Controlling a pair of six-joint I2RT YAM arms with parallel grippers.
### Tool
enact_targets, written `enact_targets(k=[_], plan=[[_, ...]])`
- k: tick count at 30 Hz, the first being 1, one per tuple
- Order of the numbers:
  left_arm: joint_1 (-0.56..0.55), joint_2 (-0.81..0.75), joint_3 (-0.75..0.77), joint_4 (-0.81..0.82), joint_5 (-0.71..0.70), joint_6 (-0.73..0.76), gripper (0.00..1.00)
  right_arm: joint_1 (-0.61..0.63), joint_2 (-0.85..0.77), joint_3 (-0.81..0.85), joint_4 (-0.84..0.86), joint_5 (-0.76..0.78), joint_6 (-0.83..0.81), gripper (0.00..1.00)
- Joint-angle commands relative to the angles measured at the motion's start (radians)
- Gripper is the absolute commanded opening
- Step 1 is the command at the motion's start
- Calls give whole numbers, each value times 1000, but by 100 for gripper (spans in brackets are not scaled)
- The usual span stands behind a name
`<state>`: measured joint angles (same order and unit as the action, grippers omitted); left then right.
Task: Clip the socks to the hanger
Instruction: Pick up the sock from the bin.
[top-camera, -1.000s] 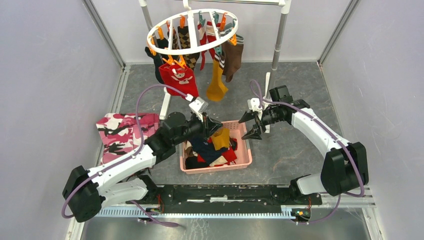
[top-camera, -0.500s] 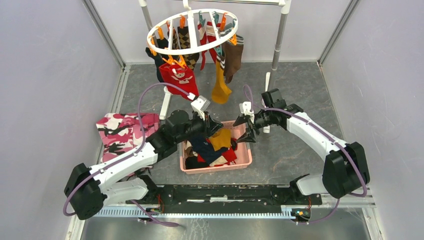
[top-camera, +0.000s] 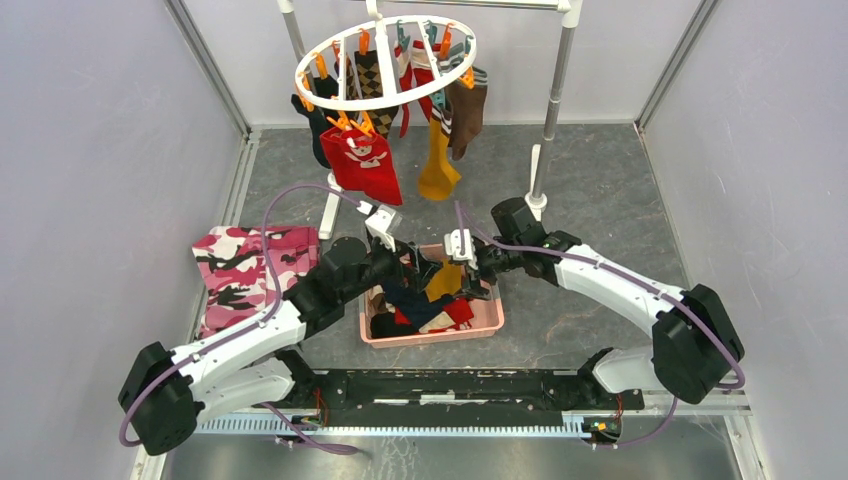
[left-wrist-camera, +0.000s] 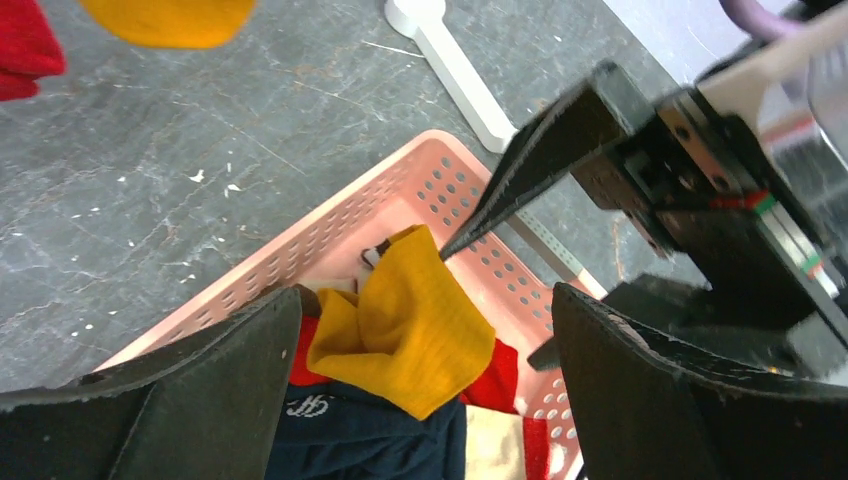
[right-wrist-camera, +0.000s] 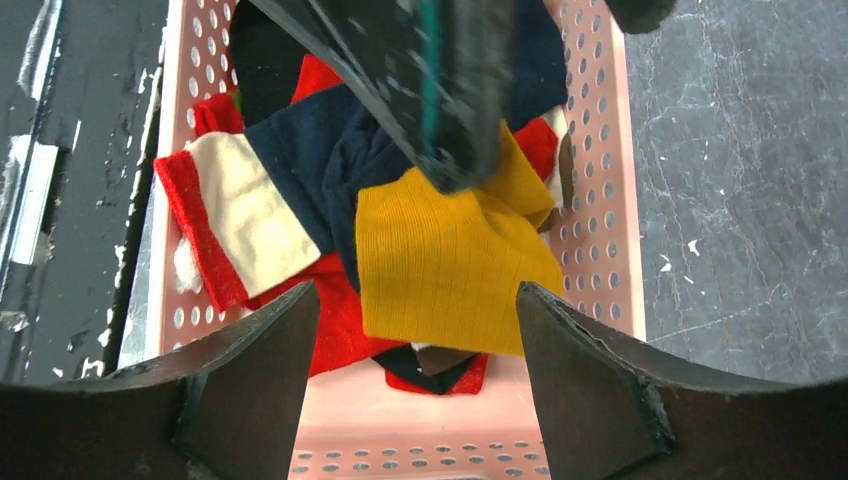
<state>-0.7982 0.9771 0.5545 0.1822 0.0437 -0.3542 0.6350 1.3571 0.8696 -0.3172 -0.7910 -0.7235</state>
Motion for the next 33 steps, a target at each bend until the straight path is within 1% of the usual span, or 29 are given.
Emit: enact_targets(k=[1, 3, 5, 7, 8, 10, 12, 14, 16, 19, 25, 29, 31, 32, 33], plan=[[7, -22, -14, 72, -119, -11, 100, 80, 0, -1, 96, 180, 50, 78], [7, -39, -26, 64, -168, -35, 100, 104, 5, 2, 102, 246, 48, 76], [7, -49, -28, 41, -169, -33, 100, 110, 8, 2, 112, 276, 59, 73], [7, -56, -32, 13, -160, -29, 100, 112, 15, 3, 115, 274, 72, 64], [7, -56, -34, 4, -160, -30, 100, 114, 22, 5, 114, 267, 77, 60], [7, -51, -34, -14, -164, -34, 100, 114, 42, 17, 97, 247, 79, 51], [7, -45, -33, -31, -172, -47, 100, 113, 62, 39, 71, 232, 78, 39], [7, -38, -28, -46, -179, -55, 100, 113, 72, 57, 48, 218, 77, 23], [7, -35, -25, -55, -184, -64, 100, 111, 71, 64, 40, 198, 78, 12], [7, -37, -24, -56, -191, -70, 100, 96, 61, 72, 35, 147, 92, 0], [7, -33, -43, 3, -166, -128, 100, 11, 25, 86, 16, -28, 113, 0], [7, -7, -51, 54, -56, -120, 100, -45, 3, 94, -2, -121, 114, 0], [7, 12, -42, 54, 25, -95, 100, -54, 4, 107, -48, -144, 57, 0], [7, 21, -36, 47, 51, -77, 100, -55, 10, 115, -78, -149, 35, 1], [7, 32, -31, 34, 74, -58, 100, -58, 18, 125, -95, -160, 19, 5]])
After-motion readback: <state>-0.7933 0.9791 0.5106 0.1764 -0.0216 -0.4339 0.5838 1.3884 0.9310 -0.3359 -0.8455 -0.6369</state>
